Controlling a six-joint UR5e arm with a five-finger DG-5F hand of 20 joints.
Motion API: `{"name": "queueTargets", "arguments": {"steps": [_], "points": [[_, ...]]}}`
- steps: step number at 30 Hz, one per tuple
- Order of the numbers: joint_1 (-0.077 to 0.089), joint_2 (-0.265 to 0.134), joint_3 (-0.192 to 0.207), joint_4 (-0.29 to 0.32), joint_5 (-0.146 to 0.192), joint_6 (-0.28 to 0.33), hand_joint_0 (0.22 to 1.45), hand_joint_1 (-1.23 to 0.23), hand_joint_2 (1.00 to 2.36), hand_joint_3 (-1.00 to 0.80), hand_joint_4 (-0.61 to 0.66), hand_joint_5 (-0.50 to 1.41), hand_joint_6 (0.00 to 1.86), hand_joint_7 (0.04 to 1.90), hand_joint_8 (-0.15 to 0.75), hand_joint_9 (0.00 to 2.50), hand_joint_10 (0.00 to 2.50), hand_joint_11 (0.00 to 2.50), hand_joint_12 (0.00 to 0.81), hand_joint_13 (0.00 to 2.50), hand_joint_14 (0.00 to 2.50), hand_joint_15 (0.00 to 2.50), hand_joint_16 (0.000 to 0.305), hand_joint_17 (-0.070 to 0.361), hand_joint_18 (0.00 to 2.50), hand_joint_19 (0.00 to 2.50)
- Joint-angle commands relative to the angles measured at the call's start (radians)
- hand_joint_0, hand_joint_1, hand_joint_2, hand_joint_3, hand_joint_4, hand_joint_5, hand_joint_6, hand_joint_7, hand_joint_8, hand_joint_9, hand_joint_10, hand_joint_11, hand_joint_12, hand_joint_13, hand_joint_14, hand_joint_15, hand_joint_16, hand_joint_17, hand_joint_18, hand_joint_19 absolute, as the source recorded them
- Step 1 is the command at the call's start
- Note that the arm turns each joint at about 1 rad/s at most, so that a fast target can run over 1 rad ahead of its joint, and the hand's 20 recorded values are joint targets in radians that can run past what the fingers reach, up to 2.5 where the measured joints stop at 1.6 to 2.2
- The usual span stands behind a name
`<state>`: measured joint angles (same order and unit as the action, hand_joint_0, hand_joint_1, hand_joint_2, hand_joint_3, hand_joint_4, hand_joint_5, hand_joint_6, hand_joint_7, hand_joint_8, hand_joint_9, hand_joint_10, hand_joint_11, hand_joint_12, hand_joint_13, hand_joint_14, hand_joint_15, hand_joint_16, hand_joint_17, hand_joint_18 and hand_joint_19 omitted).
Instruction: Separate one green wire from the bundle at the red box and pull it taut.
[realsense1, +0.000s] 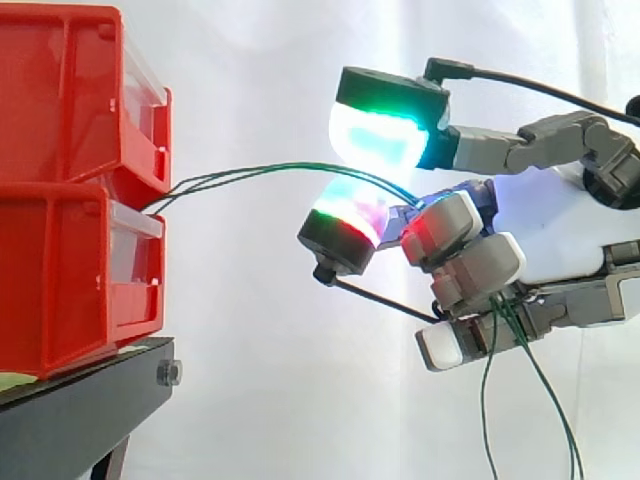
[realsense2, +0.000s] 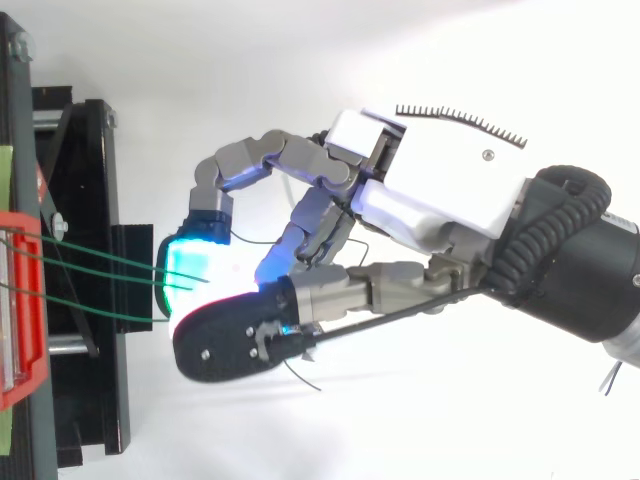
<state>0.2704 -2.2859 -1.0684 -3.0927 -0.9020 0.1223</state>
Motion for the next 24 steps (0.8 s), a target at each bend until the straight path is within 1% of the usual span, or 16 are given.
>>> {"name": "queueTargets", "arguments": {"steps": [1,2,3,4,8,10,13,15,19,24], "points": [[0.0,0.002,0.001,-0.001,0.0,0.0,0.52,-0.58,1.0,-0.5,0.06,-0.15,0.87,1.1,0.261,1.42,0.02,1.07,0.364,1.5,0.03,1.14,0.055,0.123,0.99,0.67],[0.0,0.002,0.001,-0.003,0.0,0.0,0.52,-0.57,1.0,-0.5,0.06,-0.15,0.87,1.09,0.261,1.43,0.02,1.08,0.361,1.5,0.03,1.14,0.055,0.123,0.99,0.67],[0.0,0.002,0.001,-0.004,0.0,0.0,0.54,-0.54,1.0,-0.5,0.06,-0.15,0.87,1.1,0.254,1.43,0.02,1.09,0.354,1.5,0.03,1.14,0.053,0.12,0.98,0.68],[-0.002,0.002,0.002,-0.009,0.0,0.0,0.58,-0.54,1.0,-0.5,0.05,-0.15,0.86,1.14,0.245,1.43,0.03,1.08,0.342,1.49,0.03,1.15,0.052,0.117,0.96,0.69],[-0.003,0.002,0.008,-0.014,0.0,-0.001,0.6,-0.61,1.01,-0.35,0.03,-0.15,0.87,1.17,0.251,1.43,0.03,1.1,0.335,1.49,0.03,1.17,0.052,0.116,0.96,0.7],[-0.003,0.002,0.011,-0.017,0.0,-0.003,0.59,-0.64,1.02,-0.27,0.03,-0.15,0.87,1.18,0.255,1.43,0.03,1.1,0.345,1.49,0.03,1.16,0.052,0.117,0.96,0.69],[-0.007,0.003,0.016,-0.024,0.0,-0.003,0.59,-0.68,1.02,-0.17,0.04,-0.15,0.88,1.17,0.282,1.44,0.02,1.09,0.38,1.52,0.03,1.13,0.057,0.129,1.01,0.65],[-0.007,0.003,0.018,-0.03,0.0,-0.004,0.59,-0.71,1.02,-0.13,0.04,-0.15,0.89,1.14,0.291,1.44,0.02,1.08,0.388,1.53,0.03,1.12,0.059,0.133,1.03,0.64],[-0.007,0.003,0.022,-0.049,0.0,-0.003,0.6,-0.73,1.02,-0.14,0.04,-0.16,0.9,1.09,0.281,1.4,0.02,1.08,0.385,1.51,0.03,1.12,0.058,0.13,1.01,0.65],[-0.007,0.003,0.022,-0.052,0.0,-0.001,0.61,-0.77,1.02,-0.16,0.02,-0.16,0.9,1.08,0.265,1.37,0.02,1.08,0.369,1.49,0.03,1.13,0.056,0.125,0.99,0.66]]}}
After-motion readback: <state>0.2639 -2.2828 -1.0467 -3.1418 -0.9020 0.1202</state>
